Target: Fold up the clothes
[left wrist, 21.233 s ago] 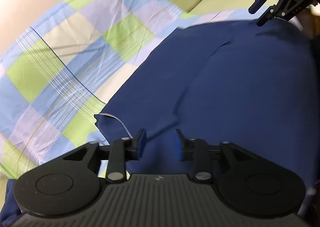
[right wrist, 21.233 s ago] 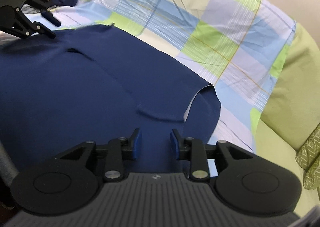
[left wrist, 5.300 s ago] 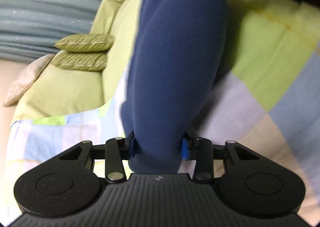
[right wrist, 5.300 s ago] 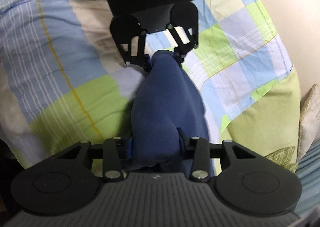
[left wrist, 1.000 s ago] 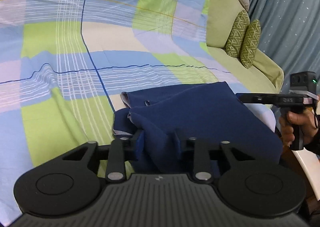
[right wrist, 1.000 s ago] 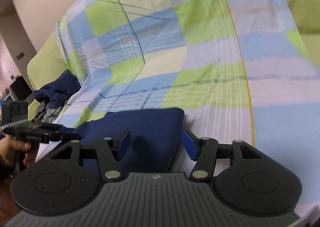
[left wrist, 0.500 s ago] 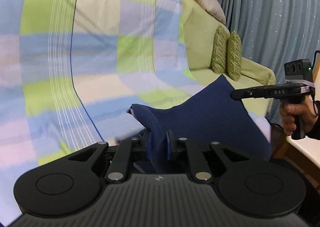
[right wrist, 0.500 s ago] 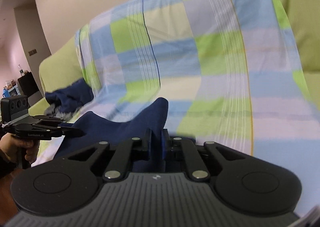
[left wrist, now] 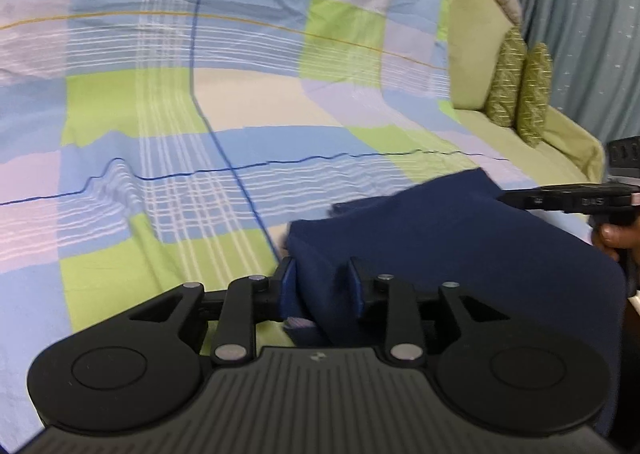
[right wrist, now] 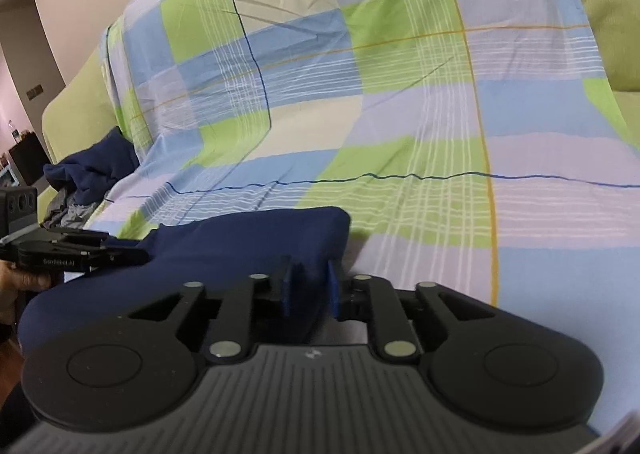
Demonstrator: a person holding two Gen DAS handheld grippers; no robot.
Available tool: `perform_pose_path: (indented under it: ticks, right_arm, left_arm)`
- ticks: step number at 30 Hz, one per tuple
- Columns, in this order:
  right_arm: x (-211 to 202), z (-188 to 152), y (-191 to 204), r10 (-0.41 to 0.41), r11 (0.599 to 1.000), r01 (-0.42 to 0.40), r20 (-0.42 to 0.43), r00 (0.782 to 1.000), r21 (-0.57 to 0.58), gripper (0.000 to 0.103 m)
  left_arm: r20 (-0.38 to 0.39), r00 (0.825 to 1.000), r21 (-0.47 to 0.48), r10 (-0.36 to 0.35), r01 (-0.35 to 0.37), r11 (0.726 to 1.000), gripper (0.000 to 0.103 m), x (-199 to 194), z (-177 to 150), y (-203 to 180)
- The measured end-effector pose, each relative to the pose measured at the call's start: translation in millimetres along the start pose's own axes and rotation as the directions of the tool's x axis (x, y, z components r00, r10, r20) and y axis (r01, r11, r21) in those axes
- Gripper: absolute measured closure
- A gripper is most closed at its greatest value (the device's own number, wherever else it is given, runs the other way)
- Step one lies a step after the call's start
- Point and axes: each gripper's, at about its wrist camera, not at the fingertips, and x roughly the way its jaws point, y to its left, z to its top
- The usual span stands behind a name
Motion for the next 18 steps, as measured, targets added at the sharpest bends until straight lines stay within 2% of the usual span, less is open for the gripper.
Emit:
perform_pose_path:
  ticks: [2, 5, 9, 12, 13, 17, 18]
  right_arm:
    - [-1, 2, -3, -0.01, 1.0, 0.01, -0.001, 1.0, 0.01, 0.083]
    - [-17, 5, 8, -0.093, 0.995, 0.095, 0.048, 0.994, -0.032, 0.078]
    - [-59, 4, 37, -0.089, 0.989, 0.102, 0.123, 0.988, -0.105, 0.076]
    - [-91, -10, 66, -0.06, 0.987, 0.081, 0.154, 0.986, -0.139, 0.073]
    - [-100, -20, 82, -0.045, 0.983, 0.07, 0.149, 0.988, -0.168, 0.073]
    - [-112, -61, 134, -0.025, 0.956, 0.058, 0.118, 0.993, -0.287, 0.073]
    - [-108, -69, 140, -0.028, 0.952, 0.06, 0.111, 0.993, -0.299, 0.073]
  left_arm:
    - [0.013, 0.999, -0.017, 0.03, -0.03, 0.999, 0.069, 0, 3, 3]
    - [0.051, 0.995, -0.014, 0.081, -0.081, 0.997, 0.07, -22, 5, 4]
    - [0.1, 0.988, 0.032, 0.118, -0.122, 0.992, 0.071, -66, 3, -12]
    - [0.121, 0.987, 0.091, 0.102, -0.113, 0.989, 0.071, -93, -6, -32]
    - [0.122, 0.989, 0.136, 0.085, -0.102, 0.986, 0.071, -102, -14, -50]
    - [0.096, 0.993, 0.28, 0.062, -0.087, 0.956, 0.069, -101, -43, -104]
    - [0.093, 0.991, 0.323, 0.094, -0.119, 0.939, 0.07, -92, -53, -115]
